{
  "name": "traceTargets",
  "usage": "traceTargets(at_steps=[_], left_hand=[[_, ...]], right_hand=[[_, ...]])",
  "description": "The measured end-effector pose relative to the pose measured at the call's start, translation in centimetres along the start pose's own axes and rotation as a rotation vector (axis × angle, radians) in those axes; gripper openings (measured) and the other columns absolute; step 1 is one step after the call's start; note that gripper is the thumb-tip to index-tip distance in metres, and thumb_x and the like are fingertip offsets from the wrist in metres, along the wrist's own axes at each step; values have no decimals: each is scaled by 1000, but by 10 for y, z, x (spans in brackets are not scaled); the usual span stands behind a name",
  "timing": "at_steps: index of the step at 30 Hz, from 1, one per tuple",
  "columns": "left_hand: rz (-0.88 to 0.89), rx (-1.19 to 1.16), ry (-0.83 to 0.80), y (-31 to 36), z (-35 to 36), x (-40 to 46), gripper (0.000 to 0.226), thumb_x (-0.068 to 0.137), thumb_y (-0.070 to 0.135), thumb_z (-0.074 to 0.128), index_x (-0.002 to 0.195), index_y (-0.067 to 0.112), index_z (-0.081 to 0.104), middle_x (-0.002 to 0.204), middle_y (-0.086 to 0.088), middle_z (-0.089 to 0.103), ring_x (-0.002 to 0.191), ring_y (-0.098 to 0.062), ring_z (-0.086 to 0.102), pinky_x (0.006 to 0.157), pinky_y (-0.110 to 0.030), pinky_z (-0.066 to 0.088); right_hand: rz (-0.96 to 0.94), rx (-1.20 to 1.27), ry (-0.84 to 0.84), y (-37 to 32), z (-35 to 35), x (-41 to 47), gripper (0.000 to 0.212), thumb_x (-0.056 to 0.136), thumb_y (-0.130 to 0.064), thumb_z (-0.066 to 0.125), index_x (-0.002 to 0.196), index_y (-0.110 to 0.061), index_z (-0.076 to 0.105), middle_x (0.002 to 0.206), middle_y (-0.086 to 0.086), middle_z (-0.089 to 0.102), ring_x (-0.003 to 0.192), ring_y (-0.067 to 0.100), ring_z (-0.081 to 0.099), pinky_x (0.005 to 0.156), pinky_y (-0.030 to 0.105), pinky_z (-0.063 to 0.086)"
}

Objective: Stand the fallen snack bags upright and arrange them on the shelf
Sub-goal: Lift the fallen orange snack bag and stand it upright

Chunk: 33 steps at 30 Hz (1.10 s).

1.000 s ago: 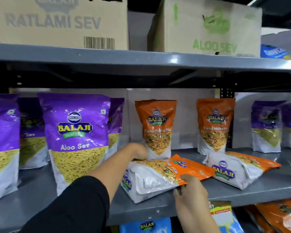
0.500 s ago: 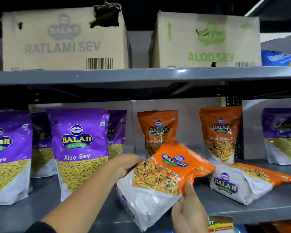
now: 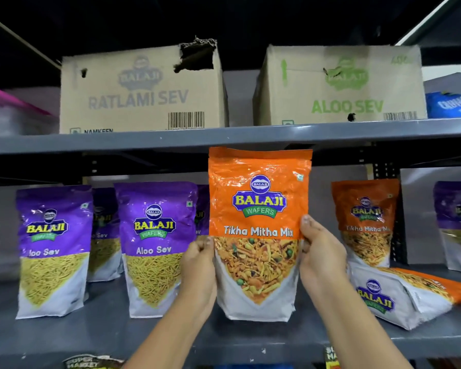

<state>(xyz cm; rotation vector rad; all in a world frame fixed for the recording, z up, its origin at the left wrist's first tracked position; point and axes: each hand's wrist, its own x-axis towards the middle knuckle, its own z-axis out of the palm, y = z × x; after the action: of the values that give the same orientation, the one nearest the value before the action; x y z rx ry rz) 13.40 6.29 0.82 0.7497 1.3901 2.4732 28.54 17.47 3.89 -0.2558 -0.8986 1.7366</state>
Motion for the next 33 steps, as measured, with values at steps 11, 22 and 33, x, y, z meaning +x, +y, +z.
traceTargets(at_steps=[11, 22, 33], left_hand=[[18, 113, 135, -37, 12, 25, 26, 98, 28, 49, 91, 5, 57, 86, -20, 64, 81, -30, 63, 82, -49, 54], [151, 232, 312, -73, 24, 11, 20, 99, 11, 45, 110, -2, 55, 109, -21, 63, 90, -24, 56, 74, -21, 41], [495, 428, -456, -77, 178, -59, 24, 92, 21, 54, 116, 24, 53, 120, 12, 57, 117, -10, 55, 97, -23, 43]], right_hand=[[69, -175, -1, 25, -2, 49, 23, 94, -21, 63, 110, -8, 72, 103, 11, 79, 97, 30, 75, 90, 49, 57], [50, -360, 1, 30, -37, 55, 17, 97, -18, 58, 103, -22, 74, 111, 0, 74, 102, 14, 68, 78, 29, 51], [-391, -366, 519, -74, -147, 64, 30, 85, -12, 57, 112, -22, 64, 121, 1, 64, 111, 19, 62, 100, 37, 50]])
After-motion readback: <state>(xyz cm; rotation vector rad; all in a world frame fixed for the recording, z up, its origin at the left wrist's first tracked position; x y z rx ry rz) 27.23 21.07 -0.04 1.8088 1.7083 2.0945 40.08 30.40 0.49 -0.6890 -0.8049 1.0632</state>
